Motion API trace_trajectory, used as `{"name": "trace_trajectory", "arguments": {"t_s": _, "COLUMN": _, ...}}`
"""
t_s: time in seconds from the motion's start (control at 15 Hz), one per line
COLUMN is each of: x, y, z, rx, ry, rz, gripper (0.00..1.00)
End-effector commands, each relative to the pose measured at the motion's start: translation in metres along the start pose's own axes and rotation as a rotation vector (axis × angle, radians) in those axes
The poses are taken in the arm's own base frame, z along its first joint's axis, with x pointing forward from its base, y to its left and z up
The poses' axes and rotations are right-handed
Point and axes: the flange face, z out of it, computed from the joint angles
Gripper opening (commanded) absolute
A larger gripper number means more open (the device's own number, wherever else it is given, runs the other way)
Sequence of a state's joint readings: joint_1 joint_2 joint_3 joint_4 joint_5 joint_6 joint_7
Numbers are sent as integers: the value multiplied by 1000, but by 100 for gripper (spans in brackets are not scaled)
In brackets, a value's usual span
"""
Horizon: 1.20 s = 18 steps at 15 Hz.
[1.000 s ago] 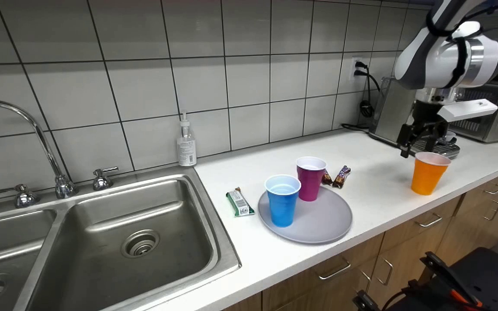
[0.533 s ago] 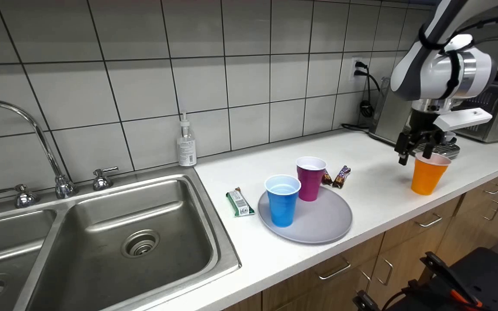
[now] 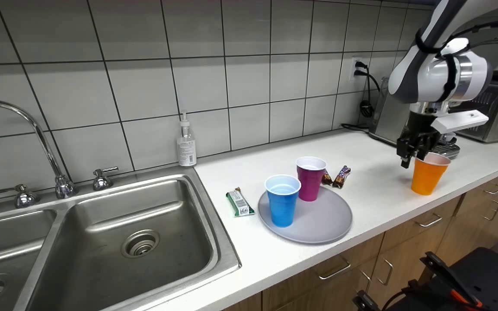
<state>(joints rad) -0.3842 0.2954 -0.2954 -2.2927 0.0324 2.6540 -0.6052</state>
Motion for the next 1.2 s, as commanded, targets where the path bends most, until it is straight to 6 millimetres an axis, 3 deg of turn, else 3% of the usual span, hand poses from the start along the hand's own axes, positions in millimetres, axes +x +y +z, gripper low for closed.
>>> {"name": "trace_trajectory", "arguments": {"t_s": 0.0, "x": 6, "y": 8, "z": -1, "rx": -11, "ry": 15, "rz": -18, "gripper": 27}}
{"name": "trace_trajectory", "arguments": {"t_s": 0.2, "x": 7, "y": 10, "z": -2, "rx": -13, "ry": 18, "rz": -13, "gripper": 3}}
{"name": "trace_trajectory", "arguments": {"t_s": 0.27, "x": 8, "y": 11, "z": -2, "rx": -13, "ry": 19, "rz": -13, "gripper": 0}}
{"name": "trace_trajectory", "arguments": {"t_s": 0.73, "x": 4, "y": 8, "z": -14, "rx": -11, "ry": 42, "rz": -63, "gripper": 1}}
{"name": "trace_trajectory", "arguments": {"t_s": 1.13, "x": -11, "y": -11, "z": -42, "rx": -6, "ry": 88, "rz": -243, "gripper": 1}}
